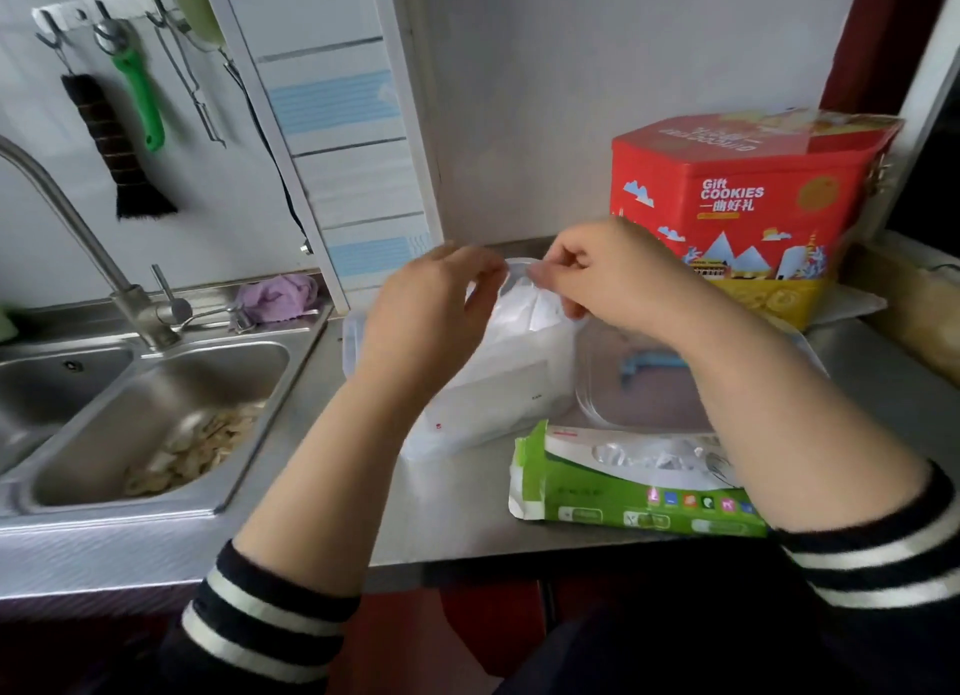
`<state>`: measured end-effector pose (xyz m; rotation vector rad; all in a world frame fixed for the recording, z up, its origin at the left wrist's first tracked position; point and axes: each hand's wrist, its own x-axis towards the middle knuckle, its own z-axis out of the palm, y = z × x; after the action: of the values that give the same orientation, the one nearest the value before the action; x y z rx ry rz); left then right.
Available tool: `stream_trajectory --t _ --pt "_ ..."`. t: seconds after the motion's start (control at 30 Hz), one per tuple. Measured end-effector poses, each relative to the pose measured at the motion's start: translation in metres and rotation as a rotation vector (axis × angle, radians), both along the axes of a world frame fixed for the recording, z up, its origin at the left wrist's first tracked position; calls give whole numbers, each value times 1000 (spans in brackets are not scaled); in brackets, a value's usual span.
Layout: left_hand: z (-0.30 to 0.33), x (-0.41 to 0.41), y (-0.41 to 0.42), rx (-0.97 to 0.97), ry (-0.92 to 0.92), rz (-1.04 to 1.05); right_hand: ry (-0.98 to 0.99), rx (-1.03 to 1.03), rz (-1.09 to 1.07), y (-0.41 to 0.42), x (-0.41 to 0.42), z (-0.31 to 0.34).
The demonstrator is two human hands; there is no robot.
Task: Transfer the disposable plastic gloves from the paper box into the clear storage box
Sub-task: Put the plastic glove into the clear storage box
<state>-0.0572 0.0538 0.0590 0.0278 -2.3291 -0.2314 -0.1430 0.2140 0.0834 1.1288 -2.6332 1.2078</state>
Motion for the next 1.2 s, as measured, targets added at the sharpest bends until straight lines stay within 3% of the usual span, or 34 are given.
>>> stream_trajectory --t 0.03,0.1,0.17,0.23,0.4,0.6,0.8,0.97,1.1,1.2 --pt "-11 8 14 84 118 -86 -60 70 18 13 7 -6" --pt "-46 18 38 245 158 -202 -142 334 36 38 14 -33" --pt "-81 19 53 348 29 -256 -201 541 74 51 17 -63" --pt "-107 16 62 411 -173 -281 -238 537 72 58 18 -90" --pt "-146 10 70 410 -416 -267 -216 169 -103 61 14 -133" --pt "-151 6 72 377 -381 -239 3 28 -180 65 20 -151" --pt "-154 5 73 376 -378 -204 -273 -441 -204 63 19 -128" --pt "-154 5 74 362 -389 -226 -565 -1057 -220 59 22 -83" --pt "-157 5 72 294 -374 -212 -542 -1339 -185 63 25 -58" --pt "-152 10 74 300 -214 -221 -474 -1391 -205 62 28 -56"
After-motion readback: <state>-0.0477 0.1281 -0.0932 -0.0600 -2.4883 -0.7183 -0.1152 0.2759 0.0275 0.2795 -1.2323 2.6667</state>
